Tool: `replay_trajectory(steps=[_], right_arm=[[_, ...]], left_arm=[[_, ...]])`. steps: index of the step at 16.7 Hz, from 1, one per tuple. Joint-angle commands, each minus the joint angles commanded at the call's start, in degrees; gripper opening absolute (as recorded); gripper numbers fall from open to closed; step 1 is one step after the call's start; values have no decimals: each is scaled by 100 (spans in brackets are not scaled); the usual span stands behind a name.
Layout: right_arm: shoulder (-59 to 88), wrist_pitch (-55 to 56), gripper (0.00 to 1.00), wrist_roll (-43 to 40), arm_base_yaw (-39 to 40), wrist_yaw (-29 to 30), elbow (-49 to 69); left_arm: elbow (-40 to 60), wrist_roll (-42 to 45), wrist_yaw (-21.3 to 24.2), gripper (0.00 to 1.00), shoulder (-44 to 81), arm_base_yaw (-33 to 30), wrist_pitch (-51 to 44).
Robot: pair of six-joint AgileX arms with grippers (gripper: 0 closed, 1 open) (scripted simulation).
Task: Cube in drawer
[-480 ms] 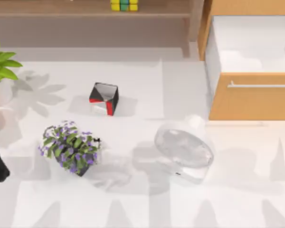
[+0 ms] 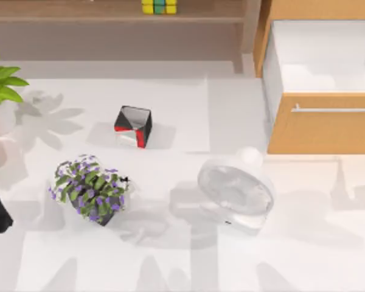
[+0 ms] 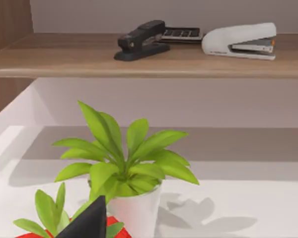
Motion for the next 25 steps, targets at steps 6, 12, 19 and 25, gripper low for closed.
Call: replay_trajectory(steps=[6,12,19,25], right_arm=[[3181,1482,100,-32,1360,906,2331],[7312,2659,100,-39,2641,2201,5031],[11402,3215,100,24,3531,3702,7680],[12772,3238,100,81,3756,4369,8697]], left_arm=[[0,0,0,100,0,0,0],[0,0,0,100,0,0,0],[0,0,0,100,0,0,0],[0,0,0,100,0,0,0]])
